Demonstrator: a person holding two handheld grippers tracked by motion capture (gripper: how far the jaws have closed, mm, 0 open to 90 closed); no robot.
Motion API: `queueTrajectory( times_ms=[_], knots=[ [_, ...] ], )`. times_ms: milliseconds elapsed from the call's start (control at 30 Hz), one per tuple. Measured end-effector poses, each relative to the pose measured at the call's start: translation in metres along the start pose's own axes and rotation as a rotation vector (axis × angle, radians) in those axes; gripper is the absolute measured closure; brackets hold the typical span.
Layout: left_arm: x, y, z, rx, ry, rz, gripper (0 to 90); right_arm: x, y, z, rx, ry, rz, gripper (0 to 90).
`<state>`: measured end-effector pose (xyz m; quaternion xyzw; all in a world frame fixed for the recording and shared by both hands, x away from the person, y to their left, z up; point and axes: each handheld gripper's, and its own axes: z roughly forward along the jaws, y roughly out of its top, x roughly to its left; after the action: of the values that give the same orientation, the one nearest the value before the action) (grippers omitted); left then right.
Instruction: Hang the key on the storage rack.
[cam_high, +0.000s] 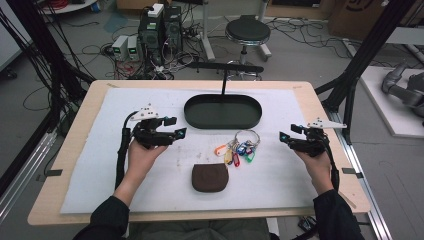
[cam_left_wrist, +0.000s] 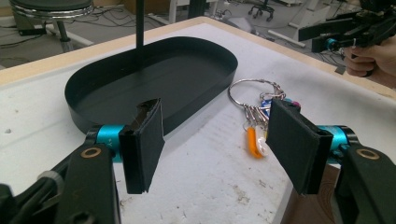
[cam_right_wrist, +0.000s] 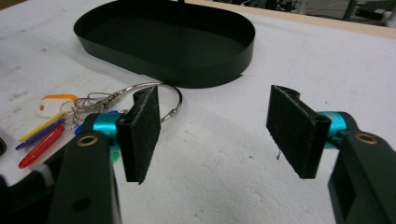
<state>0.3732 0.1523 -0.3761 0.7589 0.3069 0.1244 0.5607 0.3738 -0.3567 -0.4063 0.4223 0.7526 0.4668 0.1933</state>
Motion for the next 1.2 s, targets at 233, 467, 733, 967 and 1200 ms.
queueTrajectory(
  times_ms=[233, 467, 733, 967, 1200],
  knots=[
    [0.003, 0.001, -0.009, -0.012, 0.021, -0.002, 36.2, 0.004, 0.008, 0.020, 0.042, 0.020, 0.065, 44.8],
    [0.006, 0.000, -0.015, -0.023, 0.020, 0.000, 36.2, 0.009, 0.014, 0.045, 0.119, 0.034, 0.087, 52.7],
    [0.007, -0.003, -0.020, -0.019, 0.015, 0.007, 36.1, 0.018, 0.017, 0.072, 0.206, 0.059, 0.103, 58.0],
    [0.011, -0.013, -0.033, -0.017, 0.039, -0.013, 36.0, 0.021, 0.015, 0.086, 0.263, 0.053, 0.124, 59.2],
    [0.020, -0.021, -0.045, -0.038, 0.061, -0.063, 35.5, 0.025, 0.013, 0.100, 0.327, 0.042, 0.105, 66.3]
  ],
)
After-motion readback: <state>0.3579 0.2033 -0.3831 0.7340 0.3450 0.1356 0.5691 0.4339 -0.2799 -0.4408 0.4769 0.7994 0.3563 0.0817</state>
